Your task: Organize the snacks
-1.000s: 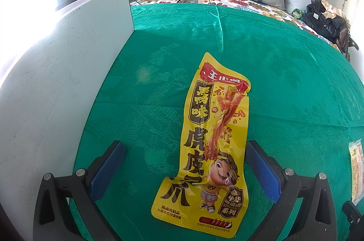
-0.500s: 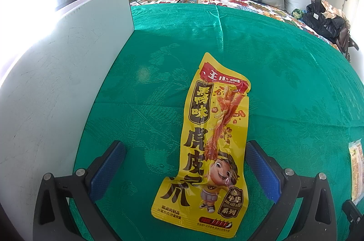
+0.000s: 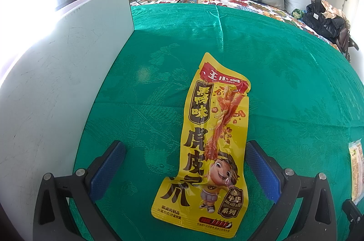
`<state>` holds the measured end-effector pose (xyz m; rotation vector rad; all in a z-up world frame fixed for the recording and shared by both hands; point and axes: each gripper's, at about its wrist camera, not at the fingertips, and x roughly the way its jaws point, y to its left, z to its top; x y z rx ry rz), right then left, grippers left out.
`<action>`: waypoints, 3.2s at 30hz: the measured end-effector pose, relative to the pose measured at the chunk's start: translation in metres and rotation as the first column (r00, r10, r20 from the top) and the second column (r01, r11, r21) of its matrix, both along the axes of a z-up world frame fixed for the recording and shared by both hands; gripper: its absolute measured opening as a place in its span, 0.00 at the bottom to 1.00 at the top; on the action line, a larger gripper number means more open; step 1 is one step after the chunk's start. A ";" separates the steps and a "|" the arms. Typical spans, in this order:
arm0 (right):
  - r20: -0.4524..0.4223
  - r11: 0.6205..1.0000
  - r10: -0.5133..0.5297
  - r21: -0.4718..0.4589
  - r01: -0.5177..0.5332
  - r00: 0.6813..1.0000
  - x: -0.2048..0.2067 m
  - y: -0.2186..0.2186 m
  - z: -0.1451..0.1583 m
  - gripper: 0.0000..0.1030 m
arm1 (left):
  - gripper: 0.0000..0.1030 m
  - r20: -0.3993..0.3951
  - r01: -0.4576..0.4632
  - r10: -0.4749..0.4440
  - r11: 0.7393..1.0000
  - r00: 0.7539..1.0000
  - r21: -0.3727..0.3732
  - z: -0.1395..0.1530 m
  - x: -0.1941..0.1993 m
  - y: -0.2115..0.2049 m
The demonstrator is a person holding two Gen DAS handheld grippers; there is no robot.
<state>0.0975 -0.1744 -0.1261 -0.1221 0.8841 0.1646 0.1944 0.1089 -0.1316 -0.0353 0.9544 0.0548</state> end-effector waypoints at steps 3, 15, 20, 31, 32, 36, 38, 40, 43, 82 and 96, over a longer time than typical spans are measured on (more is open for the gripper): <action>0.000 1.000 0.000 0.000 0.000 1.000 0.000 0.000 0.000 0.91 | 1.00 0.000 0.000 0.000 1.000 1.000 0.000 0.000 0.000 0.000; 0.000 1.000 0.001 0.001 -0.001 1.000 0.000 -0.001 0.001 0.91 | 1.00 -0.050 0.089 -0.089 0.996 0.995 -0.002 0.005 0.009 0.003; 0.000 1.000 0.001 0.001 -0.001 1.000 0.000 -0.001 0.001 0.91 | 1.00 -0.071 0.094 -0.094 0.996 0.993 -0.003 0.006 0.010 0.001; 0.000 1.000 0.002 0.001 -0.002 1.000 -0.001 -0.001 0.001 0.91 | 0.49 -0.137 0.171 -0.175 0.984 0.975 -0.046 0.023 -0.028 -0.010; 0.000 1.000 0.002 0.002 -0.002 1.000 -0.001 -0.001 0.001 0.91 | 0.49 -0.141 0.161 -0.168 0.985 0.976 -0.059 0.024 -0.038 -0.009; 0.000 1.000 0.002 0.002 -0.002 1.000 -0.001 -0.001 0.001 0.91 | 0.50 -0.150 0.134 -0.145 0.988 0.978 -0.083 0.025 -0.085 -0.010; 0.000 1.000 0.002 0.002 -0.002 1.000 -0.001 -0.001 0.001 0.91 | 0.50 -0.143 0.125 -0.138 0.988 0.980 -0.096 0.024 -0.108 -0.009; 0.000 1.000 0.002 0.002 -0.002 1.000 -0.001 -0.001 0.001 0.91 | 0.50 -0.123 0.122 -0.132 0.989 0.984 -0.087 0.023 -0.125 -0.011; 0.000 1.000 0.002 0.002 -0.002 1.000 -0.001 -0.001 0.001 0.91 | 0.83 -0.089 0.128 -0.133 0.990 0.987 -0.055 0.018 -0.138 -0.016; -0.329 0.989 -0.116 0.052 0.141 0.937 0.044 -0.009 0.019 0.89 | 1.00 0.003 0.155 -0.155 0.988 0.988 -0.003 0.005 -0.153 -0.016; -0.424 0.997 -0.069 0.010 0.080 0.903 0.033 0.009 0.028 0.25 | 0.51 -0.166 0.213 -0.220 0.975 0.961 -0.057 0.026 -0.117 -0.012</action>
